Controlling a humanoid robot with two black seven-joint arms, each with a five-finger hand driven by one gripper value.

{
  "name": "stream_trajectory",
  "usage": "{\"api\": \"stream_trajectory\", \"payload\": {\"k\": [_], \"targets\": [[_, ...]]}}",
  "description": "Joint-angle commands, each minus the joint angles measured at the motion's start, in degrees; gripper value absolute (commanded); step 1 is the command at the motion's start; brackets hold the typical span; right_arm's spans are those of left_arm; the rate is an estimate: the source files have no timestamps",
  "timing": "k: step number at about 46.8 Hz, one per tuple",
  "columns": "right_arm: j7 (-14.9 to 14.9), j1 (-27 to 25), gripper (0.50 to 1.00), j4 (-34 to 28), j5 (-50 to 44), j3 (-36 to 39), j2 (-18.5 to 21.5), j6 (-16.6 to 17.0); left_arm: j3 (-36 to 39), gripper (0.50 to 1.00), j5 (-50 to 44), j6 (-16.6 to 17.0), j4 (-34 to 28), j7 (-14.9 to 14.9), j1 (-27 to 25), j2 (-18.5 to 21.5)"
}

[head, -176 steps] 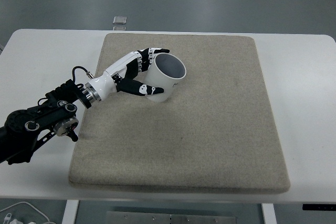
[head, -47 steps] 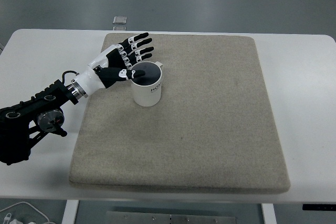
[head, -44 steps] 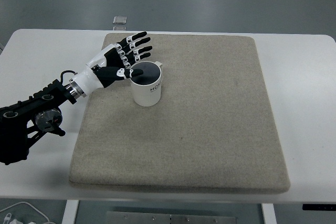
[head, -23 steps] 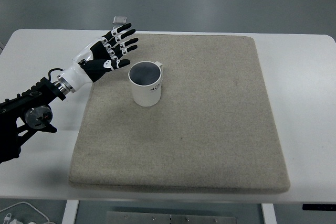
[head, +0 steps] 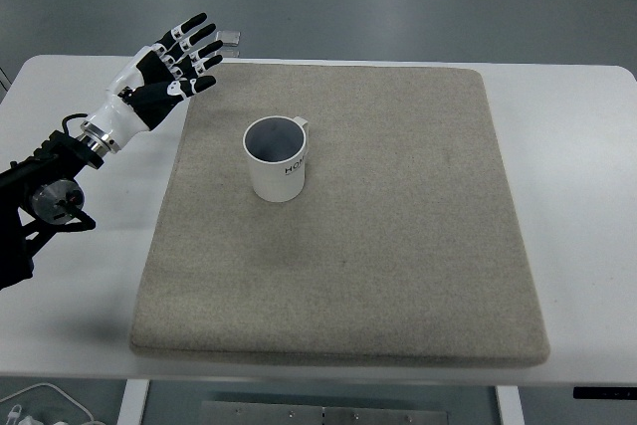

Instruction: Upright white cup

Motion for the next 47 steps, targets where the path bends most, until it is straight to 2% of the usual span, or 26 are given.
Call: {"api": "stream_trajectory", "payload": {"k": [1,5,9,26,30,47], "targets": [[0.00,0.01,0.930,0.00,0.01,-0.09,0.00,0.00,0.05,0.996,-5.63,-0.09,0.13,4.13,0.00,0.00],[0.00,0.01,0.930,0.00,0.01,0.00,0.00,0.00,0.05,0.996,-10.91,-0.17,0.13,9.40,-0.08,0.00],[0.00,0.01,0.930,0.00,0.01,0.00,0.00,0.00,-0.04,0.996,-14.17,-0.09,0.13,13.36,-0.17,0.00],[0.00,0.01,0.930,0.35,0.01,0.35,0.00,0.70,-1.88,0.996,-20.59,0.79,0.39,24.70,-1.84,-0.26],[0.00,0.09,0.930,0.88,0.01,0.35,0.00,0.70,-1.88,0.999,-21.64,1.32,1.09,25.67,-2.19,-0.35],[0.00,0.01,0.930,0.88,0.09,0.27,0.00,0.09,-2.06,0.999,-23.23,2.46,1.18,26.46,-2.28,-0.44]]}}
